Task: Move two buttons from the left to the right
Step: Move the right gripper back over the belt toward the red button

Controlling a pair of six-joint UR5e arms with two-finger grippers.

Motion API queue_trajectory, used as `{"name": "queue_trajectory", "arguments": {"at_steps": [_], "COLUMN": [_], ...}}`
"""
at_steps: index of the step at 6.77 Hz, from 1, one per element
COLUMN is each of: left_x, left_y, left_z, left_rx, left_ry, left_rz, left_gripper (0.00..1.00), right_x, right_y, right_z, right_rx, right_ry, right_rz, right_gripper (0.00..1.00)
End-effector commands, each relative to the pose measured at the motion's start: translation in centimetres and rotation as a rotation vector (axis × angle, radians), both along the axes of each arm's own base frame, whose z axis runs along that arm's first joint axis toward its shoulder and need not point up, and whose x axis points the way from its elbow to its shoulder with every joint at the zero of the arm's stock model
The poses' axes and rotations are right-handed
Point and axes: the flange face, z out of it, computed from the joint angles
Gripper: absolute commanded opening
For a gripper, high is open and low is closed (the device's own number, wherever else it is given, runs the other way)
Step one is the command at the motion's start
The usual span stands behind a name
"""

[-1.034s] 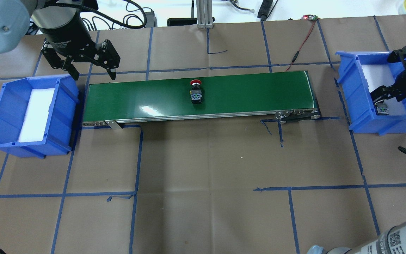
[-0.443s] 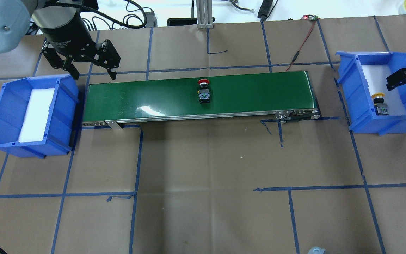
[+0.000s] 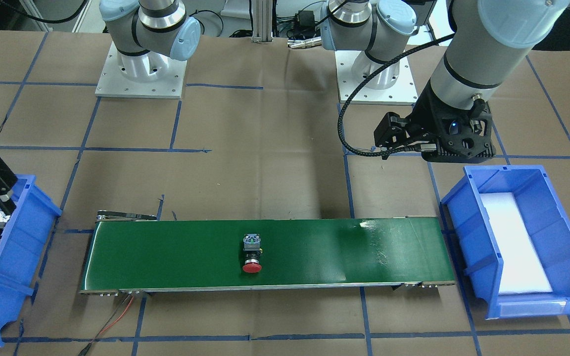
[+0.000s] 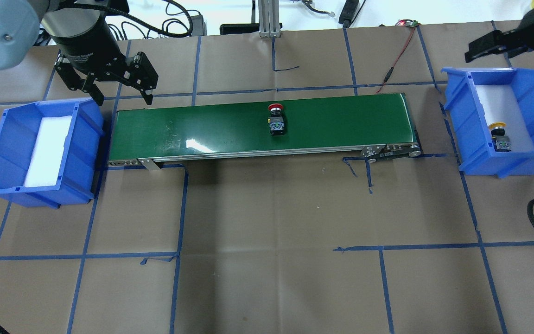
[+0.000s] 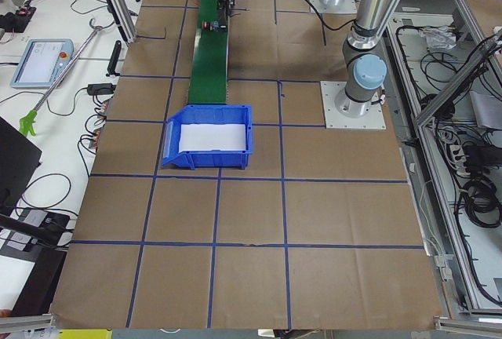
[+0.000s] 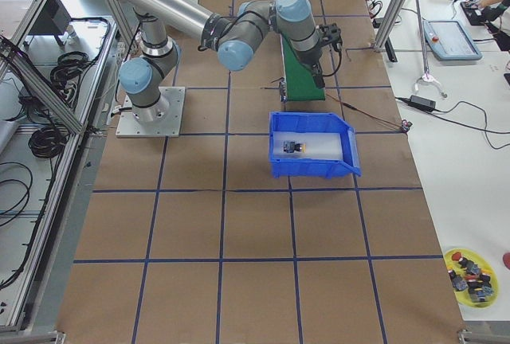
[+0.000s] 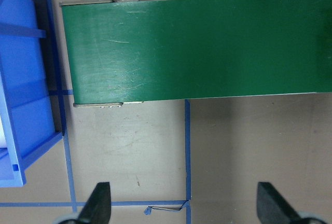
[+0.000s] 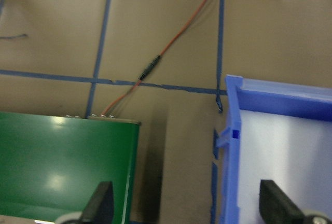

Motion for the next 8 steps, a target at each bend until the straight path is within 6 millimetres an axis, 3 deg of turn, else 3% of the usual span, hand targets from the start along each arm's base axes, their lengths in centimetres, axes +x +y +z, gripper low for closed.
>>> {"name": "queue_trajectory", "arguments": {"at_steps": [1,2,3,5,8], "left_x": [0.0,0.0,0.0,0.0,-0.7], "left_y": [0.0,0.0,0.0,0.0,0.1], "left_z": [0.0,0.0,0.0,0.0,-0.1], "left_rx": [0.000,0.000,0.000,0.000,0.001], "left_ry": [0.000,0.000,0.000,0.000,0.073], "left_rz": [0.000,0.000,0.000,0.000,0.019], "left_gripper": [1.00,1.00,1.00,1.00,1.00], "right_x": [8.8,12.4,14.4,15.7,15.8], "right_y": [-0.3,1.0,2.1,2.1,1.7], "right_z": [0.6,-1.3,-2.2,-2.8,-3.7], "right_rx": [0.052,0.211,0.289,0.303,0.319], "right_ry": [-0.091,-0.046,0.046,0.081,0.071], "right_rz": [-0.058,-0.105,-0.129,-0.104,-0.099], "right_gripper": [0.99,0.99,0.99,0.99,1.00]}}
